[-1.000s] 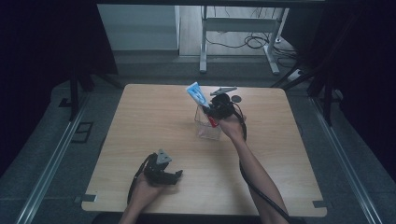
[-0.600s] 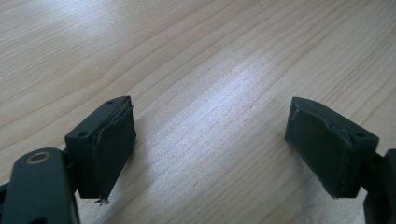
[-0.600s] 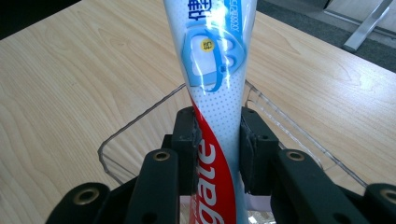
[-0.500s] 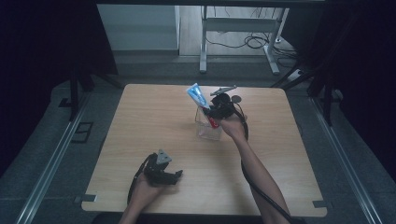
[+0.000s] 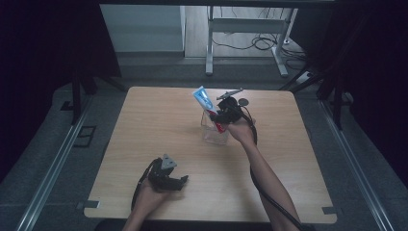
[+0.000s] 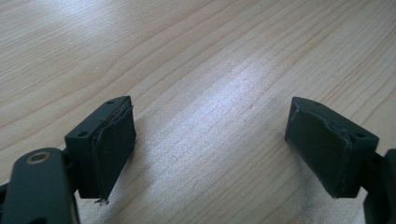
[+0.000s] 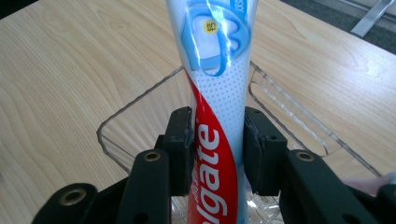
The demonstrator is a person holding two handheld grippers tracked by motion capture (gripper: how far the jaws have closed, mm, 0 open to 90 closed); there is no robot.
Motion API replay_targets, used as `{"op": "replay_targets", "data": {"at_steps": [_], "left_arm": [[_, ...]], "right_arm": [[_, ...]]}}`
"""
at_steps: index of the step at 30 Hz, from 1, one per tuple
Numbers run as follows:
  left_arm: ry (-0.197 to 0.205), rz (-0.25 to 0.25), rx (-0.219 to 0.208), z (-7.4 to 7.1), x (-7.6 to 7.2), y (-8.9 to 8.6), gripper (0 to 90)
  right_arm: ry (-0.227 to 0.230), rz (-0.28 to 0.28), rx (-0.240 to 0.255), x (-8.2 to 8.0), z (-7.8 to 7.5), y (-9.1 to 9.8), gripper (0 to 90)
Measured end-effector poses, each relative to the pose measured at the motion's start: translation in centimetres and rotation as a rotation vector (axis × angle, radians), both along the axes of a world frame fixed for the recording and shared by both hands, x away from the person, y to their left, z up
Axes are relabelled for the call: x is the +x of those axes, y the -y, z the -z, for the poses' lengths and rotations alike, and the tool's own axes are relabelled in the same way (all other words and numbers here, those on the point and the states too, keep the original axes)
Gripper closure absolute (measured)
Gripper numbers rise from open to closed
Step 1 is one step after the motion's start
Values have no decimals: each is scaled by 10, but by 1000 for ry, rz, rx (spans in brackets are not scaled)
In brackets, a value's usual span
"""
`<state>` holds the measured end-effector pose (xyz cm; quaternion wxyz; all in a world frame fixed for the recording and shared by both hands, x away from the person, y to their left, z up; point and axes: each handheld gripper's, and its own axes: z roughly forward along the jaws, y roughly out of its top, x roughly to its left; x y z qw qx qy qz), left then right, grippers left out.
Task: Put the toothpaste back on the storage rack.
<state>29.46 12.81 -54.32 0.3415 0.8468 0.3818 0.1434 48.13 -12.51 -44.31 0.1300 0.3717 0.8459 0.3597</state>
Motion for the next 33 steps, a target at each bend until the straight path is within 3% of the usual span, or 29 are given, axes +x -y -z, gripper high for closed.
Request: {"op": "replay_targets", "data": {"at_steps": [4, 15, 24, 33], "left_arm": [[0, 1, -1, 0, 0, 0, 161], [0, 1, -1, 0, 0, 0, 161], [0, 1, -1, 0, 0, 0, 161], [0, 1, -1, 0, 0, 0, 161]], "right_arm": [[-10, -2, -23, 0, 4, 1, 621], [-4, -6, -1, -3, 2, 4, 585], [0, -30, 32, -8, -7, 2, 483], [24, -58, 25, -15, -16, 2, 380]]}}
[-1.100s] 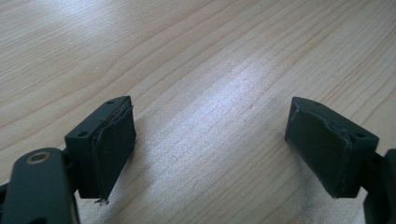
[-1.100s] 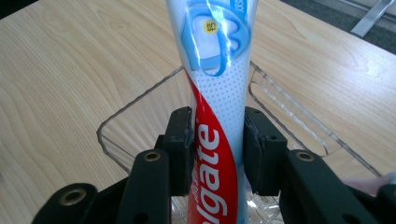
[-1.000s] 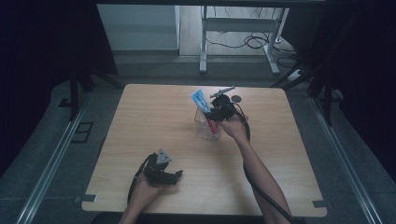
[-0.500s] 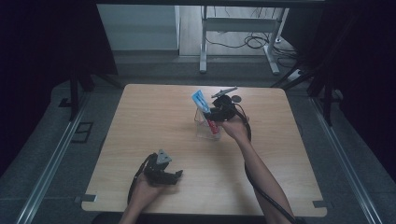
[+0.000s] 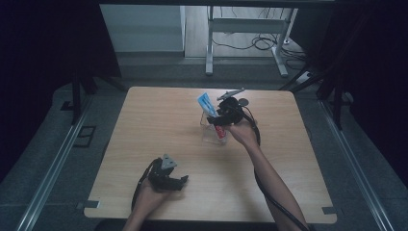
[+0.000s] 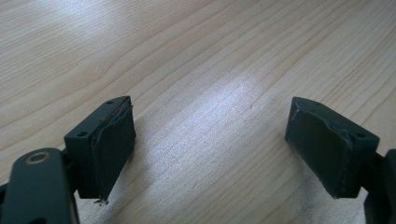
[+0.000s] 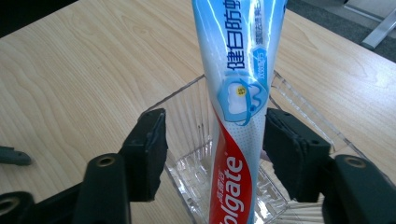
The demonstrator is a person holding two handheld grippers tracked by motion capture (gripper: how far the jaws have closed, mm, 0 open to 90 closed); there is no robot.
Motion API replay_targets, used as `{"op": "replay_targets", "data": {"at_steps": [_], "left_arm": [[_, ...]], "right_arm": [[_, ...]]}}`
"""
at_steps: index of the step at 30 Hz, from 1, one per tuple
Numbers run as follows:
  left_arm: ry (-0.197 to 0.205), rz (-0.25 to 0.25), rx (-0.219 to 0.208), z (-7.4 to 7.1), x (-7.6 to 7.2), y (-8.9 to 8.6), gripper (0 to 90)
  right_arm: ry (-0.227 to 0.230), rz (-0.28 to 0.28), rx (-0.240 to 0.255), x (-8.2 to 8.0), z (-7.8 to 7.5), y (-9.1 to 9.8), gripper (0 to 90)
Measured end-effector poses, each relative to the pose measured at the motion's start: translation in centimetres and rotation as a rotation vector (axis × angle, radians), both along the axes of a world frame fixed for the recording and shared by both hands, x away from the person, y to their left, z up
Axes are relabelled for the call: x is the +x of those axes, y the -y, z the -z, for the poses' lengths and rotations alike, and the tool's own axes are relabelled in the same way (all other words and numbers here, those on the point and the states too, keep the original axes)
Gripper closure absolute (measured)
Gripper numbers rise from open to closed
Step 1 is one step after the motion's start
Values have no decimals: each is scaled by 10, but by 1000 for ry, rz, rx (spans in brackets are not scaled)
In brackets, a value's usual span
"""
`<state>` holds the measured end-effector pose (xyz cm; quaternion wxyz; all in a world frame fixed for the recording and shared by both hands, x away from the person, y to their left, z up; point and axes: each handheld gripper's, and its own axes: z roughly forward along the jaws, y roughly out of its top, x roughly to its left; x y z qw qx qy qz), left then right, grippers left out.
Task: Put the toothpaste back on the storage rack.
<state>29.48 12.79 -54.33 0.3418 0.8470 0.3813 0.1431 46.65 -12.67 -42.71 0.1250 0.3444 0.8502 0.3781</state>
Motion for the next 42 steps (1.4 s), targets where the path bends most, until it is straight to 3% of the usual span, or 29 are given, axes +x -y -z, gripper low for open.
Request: {"op": "replay_targets", "data": {"at_steps": [6, 17, 42], "left_arm": [[1, 0, 1, 0, 0, 0, 160], [0, 0, 0, 0, 0, 0, 160], [1, 1, 1, 0, 0, 0, 161]], "right_arm": [[27, -10, 26, -4, -7, 3, 305], [59, -37, 16, -10, -6, 10, 143], [67, -77, -15, -41, -7, 24, 85]]}}
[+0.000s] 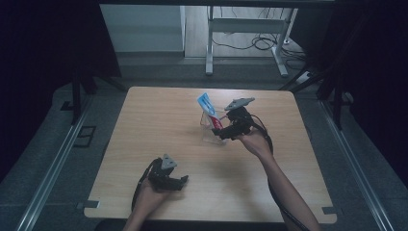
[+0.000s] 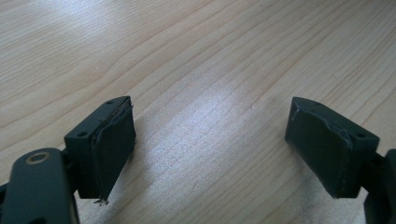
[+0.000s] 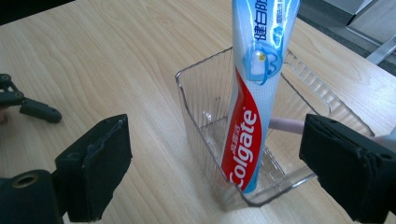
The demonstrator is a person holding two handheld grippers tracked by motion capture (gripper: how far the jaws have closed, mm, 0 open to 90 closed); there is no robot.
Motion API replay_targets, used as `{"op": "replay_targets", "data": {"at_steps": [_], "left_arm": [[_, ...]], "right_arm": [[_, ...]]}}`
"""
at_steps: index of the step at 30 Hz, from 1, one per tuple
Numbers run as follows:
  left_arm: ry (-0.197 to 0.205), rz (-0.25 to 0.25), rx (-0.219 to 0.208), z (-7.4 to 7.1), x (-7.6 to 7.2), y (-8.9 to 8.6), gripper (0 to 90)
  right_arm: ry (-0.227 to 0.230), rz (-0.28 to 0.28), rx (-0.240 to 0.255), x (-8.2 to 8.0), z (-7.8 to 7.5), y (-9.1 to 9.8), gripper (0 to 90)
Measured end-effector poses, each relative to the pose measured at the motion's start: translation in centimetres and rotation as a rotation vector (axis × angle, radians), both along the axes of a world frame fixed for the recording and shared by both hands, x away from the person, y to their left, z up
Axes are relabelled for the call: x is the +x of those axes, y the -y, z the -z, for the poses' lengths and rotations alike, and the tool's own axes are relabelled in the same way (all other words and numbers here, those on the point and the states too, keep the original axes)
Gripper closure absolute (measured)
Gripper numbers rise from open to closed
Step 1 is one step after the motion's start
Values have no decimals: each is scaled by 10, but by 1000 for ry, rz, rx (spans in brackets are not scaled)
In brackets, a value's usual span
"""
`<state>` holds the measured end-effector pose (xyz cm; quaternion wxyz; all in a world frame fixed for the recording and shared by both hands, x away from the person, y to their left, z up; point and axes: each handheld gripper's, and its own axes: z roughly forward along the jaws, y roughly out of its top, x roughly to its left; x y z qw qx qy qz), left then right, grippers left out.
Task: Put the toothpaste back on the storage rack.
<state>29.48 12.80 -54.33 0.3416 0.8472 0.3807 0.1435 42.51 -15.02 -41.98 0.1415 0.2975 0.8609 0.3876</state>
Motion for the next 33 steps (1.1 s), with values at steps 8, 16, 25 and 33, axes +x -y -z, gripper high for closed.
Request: {"op": "replay_targets", "data": {"at_steps": [8, 16, 25, 33], "left_arm": [[1, 1, 2, 0, 0, 0, 161], [0, -4, -3, 0, 0, 0, 161], [2, -3, -2, 0, 0, 0, 161], [2, -5, -6, 0, 0, 0, 161]], "right_arm": [[0, -7, -19, -11, 0, 5, 68], [-5, -1, -15, -20, 4, 12, 53], [-1, 10, -13, -31, 8, 23, 43], [10, 19, -14, -42, 12, 34, 43]]}}
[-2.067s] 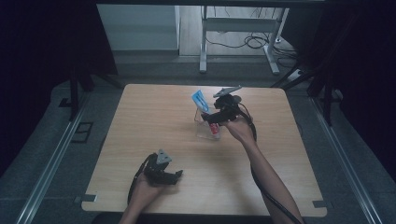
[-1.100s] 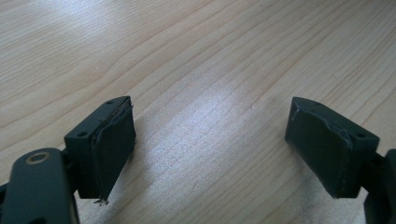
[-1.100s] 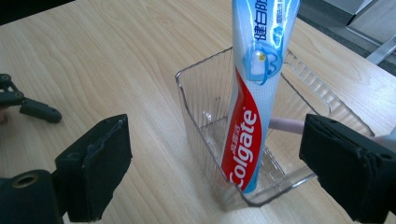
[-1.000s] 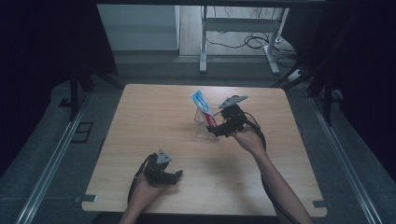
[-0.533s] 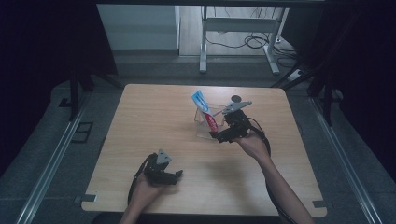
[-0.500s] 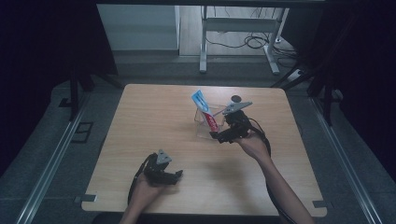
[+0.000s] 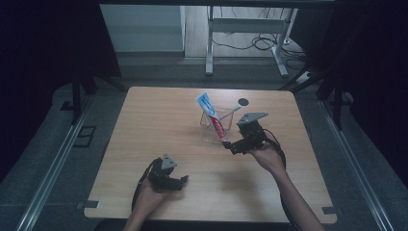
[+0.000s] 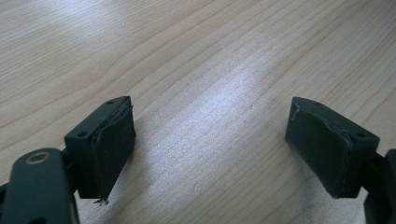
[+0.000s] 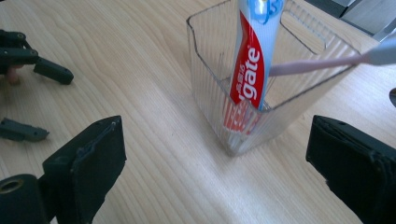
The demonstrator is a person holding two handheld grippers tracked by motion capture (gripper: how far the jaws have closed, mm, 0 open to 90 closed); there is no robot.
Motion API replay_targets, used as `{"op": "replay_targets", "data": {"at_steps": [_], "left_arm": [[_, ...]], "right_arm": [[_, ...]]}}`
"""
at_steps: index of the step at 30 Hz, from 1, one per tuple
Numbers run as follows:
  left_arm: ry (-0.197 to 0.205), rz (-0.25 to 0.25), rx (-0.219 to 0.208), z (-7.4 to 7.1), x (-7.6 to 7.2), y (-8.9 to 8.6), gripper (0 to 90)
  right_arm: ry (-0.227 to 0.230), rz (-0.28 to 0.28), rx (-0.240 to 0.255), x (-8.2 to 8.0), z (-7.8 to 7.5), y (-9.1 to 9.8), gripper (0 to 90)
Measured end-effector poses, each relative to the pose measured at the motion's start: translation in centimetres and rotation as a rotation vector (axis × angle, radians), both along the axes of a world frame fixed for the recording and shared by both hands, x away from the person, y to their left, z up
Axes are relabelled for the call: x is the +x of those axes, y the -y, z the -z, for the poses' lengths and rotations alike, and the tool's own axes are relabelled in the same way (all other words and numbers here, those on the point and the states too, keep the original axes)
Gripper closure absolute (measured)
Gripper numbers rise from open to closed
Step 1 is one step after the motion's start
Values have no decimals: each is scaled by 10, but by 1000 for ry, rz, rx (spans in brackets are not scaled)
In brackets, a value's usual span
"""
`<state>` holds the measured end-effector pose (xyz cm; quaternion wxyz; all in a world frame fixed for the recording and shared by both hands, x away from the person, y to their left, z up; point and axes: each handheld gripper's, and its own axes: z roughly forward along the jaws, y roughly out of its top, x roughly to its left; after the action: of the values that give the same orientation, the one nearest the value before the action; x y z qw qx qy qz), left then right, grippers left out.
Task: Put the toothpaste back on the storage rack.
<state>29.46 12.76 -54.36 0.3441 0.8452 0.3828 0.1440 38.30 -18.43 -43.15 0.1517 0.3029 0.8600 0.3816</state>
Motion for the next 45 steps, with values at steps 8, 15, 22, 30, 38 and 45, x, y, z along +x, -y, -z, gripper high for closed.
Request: {"op": "replay_targets", "data": {"at_steps": [8, 15, 22, 30, 38, 45], "left_arm": [[0, 2, 2, 0, 0, 0, 161], [2, -1, -1, 0, 0, 0, 161], [1, -4, -1, 0, 0, 0, 161], [1, -5, 1, 0, 0, 0, 161], [-3, -14, -3, 0, -1, 1, 161], [-2, -16, -6, 0, -1, 1, 161]], "right_arm": [[13, 16, 1, -12, 5, 15, 47], [17, 38, -1, -22, 12, 29, 49], [10, 56, -5, -31, 22, 42, 51], [-13, 83, 9, -43, 39, 58, 53], [-16, 115, 20, -55, 54, 74, 59], [-16, 138, 26, -65, 67, 86, 65]]}}
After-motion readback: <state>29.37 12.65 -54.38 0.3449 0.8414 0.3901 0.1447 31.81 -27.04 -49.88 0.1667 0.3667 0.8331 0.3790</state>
